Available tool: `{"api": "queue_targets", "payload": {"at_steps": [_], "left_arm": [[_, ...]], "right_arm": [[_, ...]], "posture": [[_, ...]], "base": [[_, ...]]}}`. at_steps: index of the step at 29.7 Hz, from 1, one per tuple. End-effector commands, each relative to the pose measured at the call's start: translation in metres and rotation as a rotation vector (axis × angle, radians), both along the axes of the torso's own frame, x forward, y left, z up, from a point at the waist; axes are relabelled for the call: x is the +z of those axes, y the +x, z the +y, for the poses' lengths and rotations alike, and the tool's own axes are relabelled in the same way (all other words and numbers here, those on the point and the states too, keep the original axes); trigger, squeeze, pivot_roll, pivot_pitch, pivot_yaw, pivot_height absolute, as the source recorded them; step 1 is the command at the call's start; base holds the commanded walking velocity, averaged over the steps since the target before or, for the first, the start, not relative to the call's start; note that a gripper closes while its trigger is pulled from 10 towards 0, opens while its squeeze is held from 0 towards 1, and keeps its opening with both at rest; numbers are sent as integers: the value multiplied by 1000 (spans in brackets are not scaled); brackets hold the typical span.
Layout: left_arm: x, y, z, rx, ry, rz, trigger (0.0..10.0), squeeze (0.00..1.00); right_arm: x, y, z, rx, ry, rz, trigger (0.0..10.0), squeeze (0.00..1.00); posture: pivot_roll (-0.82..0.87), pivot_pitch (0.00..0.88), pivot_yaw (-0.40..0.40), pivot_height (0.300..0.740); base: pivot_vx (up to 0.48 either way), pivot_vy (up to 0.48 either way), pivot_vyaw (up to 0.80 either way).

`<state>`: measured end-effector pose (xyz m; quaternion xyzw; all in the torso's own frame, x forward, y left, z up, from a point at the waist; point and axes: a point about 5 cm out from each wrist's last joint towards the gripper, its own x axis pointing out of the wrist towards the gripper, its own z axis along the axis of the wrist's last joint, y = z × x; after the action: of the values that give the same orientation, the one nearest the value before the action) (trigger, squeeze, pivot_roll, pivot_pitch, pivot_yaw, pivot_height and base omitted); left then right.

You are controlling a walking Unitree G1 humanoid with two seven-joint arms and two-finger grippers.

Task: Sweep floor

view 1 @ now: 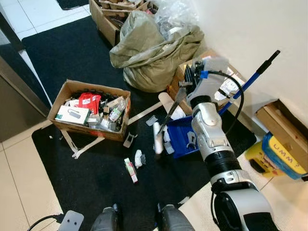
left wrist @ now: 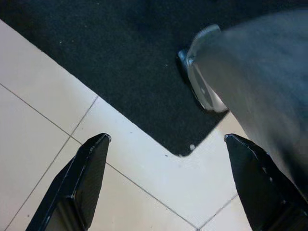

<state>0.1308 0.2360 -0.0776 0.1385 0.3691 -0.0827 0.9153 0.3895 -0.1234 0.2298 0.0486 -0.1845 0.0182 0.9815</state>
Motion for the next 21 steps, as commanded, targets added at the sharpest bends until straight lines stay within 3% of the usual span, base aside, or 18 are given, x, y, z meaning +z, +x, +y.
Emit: {"api": "queue_targets", "payload": {"at_steps": [1,10,15,17,19,21], "left_arm": [[-10,-28,-3,-39,-22,90,10000,0],[-7,-27,-1,-51,-20,75,10000,0],[-7,-27,-4,-65,-26,64,10000,0],[-7,-27,-5,-70,-27,62,10000,0],[-6,-28,-3,-71,-26,58,10000,0],[-6,-28,-3,-71,-26,58,10000,0]], "right_arm": [[3,0,0,-5,33,-24,10000,0],[8,2,-8,-42,-2,-27,10000,0],[-9,3,-10,-92,-21,21,10000,0],[-14,2,-9,-103,-53,23,10000,0],[-17,1,-9,-140,-187,1,10000,0],[-17,1,-9,-140,-187,1,10000,0]], "posture": [[62,458,-27,740],[61,484,-24,740],[64,485,-23,740],[71,483,-20,740],[79,479,-21,740],[79,479,-21,740]], "base": [[0,0,0],[0,0,0],[0,0,0],[0,0,0],[0,0,0],[0,0,0]]}}
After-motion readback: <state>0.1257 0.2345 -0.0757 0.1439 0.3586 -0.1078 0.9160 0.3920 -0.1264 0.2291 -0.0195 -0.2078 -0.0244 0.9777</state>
